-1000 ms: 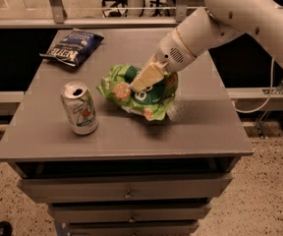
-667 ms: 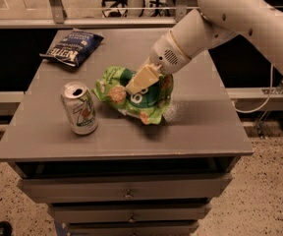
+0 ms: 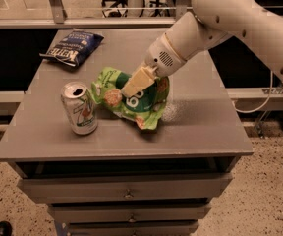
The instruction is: Move green rice chip bag near 7up can
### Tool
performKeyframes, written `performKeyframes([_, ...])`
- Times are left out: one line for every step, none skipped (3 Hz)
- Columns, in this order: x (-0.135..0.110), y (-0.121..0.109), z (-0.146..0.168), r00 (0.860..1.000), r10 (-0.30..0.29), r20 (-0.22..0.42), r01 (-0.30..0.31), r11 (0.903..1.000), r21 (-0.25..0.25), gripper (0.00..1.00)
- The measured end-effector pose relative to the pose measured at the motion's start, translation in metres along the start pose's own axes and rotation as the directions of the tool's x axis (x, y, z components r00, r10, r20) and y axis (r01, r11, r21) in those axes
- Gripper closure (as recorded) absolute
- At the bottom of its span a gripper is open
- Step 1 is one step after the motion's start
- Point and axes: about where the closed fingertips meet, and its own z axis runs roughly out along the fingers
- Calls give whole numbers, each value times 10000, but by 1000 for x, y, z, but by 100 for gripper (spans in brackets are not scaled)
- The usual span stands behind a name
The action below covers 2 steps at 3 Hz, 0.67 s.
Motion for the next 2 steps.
performKeyframes([1, 1, 2, 10000, 61, -12, -62, 9999, -117, 15])
performKeyframes([2, 2, 2, 10000, 68, -9, -68, 9998, -171, 0])
